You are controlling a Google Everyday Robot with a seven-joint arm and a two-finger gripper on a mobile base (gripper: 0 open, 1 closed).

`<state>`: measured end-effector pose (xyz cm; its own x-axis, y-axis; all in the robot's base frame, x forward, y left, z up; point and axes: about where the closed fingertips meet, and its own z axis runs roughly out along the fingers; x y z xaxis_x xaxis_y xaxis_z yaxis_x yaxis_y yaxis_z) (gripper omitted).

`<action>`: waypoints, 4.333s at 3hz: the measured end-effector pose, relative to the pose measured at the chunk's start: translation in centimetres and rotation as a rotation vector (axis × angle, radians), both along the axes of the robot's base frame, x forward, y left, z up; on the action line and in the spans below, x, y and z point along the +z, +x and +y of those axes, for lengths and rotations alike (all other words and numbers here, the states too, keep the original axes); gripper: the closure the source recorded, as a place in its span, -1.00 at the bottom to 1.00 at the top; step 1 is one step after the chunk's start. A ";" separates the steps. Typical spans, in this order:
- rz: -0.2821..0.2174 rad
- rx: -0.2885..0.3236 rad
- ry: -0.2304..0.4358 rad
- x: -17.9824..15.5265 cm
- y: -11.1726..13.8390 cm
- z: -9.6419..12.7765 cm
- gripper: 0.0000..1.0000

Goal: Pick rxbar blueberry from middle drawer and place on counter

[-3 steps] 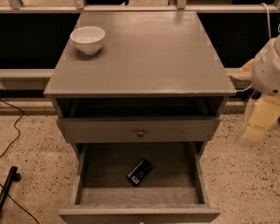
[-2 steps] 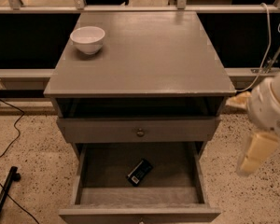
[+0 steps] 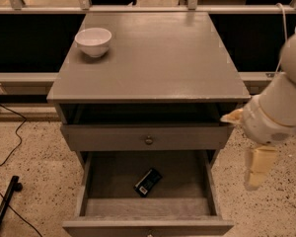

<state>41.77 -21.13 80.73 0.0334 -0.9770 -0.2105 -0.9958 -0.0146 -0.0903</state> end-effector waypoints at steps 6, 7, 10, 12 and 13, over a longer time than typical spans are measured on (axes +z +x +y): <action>-0.225 0.955 -0.435 -13.3 3.3 9.8 -1.00; -0.225 0.999 -0.392 -13.3 3.5 9.7 -1.00; -0.378 1.104 -0.005 -20.7 3.4 11.9 -1.00; -0.346 1.198 0.000 -27.4 6.2 16.1 -1.00; -0.328 1.188 0.050 -31.1 7.6 18.3 -1.00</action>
Offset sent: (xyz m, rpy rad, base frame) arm 0.0225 0.0487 -0.1783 -0.3317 0.2386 1.0067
